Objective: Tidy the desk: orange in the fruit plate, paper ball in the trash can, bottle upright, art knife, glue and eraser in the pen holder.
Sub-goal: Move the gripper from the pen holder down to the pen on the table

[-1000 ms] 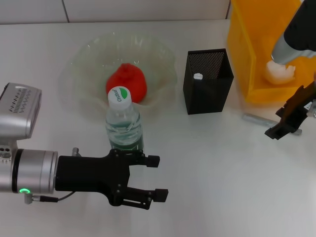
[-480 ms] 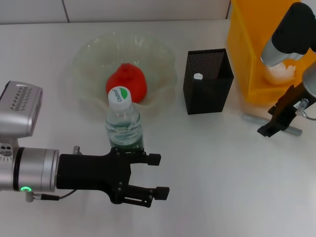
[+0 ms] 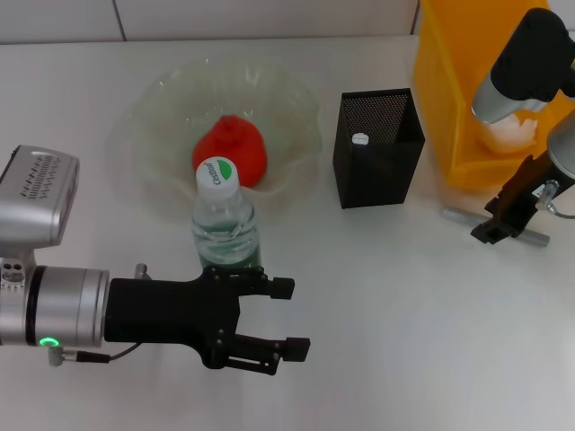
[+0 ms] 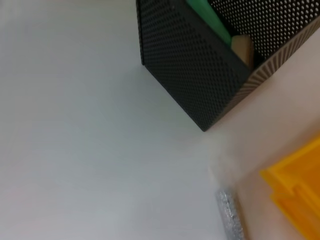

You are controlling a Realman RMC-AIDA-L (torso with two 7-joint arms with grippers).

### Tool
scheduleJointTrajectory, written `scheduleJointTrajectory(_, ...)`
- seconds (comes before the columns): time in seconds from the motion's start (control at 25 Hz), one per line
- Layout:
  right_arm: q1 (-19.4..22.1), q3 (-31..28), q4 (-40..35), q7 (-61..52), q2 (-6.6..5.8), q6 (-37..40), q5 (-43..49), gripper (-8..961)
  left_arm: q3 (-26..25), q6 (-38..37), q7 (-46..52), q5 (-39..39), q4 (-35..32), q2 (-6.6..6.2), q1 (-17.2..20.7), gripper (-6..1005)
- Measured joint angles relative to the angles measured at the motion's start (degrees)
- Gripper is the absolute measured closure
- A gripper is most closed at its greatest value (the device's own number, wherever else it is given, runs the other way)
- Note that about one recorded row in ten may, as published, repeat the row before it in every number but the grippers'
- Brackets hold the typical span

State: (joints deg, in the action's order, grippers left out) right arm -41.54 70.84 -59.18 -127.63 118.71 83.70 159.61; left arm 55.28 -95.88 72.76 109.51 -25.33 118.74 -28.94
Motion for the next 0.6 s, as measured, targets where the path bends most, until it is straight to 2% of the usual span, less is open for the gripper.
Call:
scheduleJointTrajectory(0.24, 0.0, 0.0, 0.4, 0.0, -0.06, -0.7, 0.1, 520, 0.0, 0.2, 0.0, -0.4, 0.0, 0.00, 0.0, 129)
scheduleJointTrajectory(0.44, 0.0, 0.0, 0.6, 0.0, -0.07, -1.0, 0.1, 544, 0.0, 0.3, 0.0, -0.6, 0.0, 0.00, 0.0, 129)
scheduleJointTrajectory(0.6, 0.0, 0.0, 0.9, 0.0, -0.07, -1.2, 0.2, 613, 0.0, 0.4, 0.0, -0.6, 0.0, 0.01, 0.0, 129)
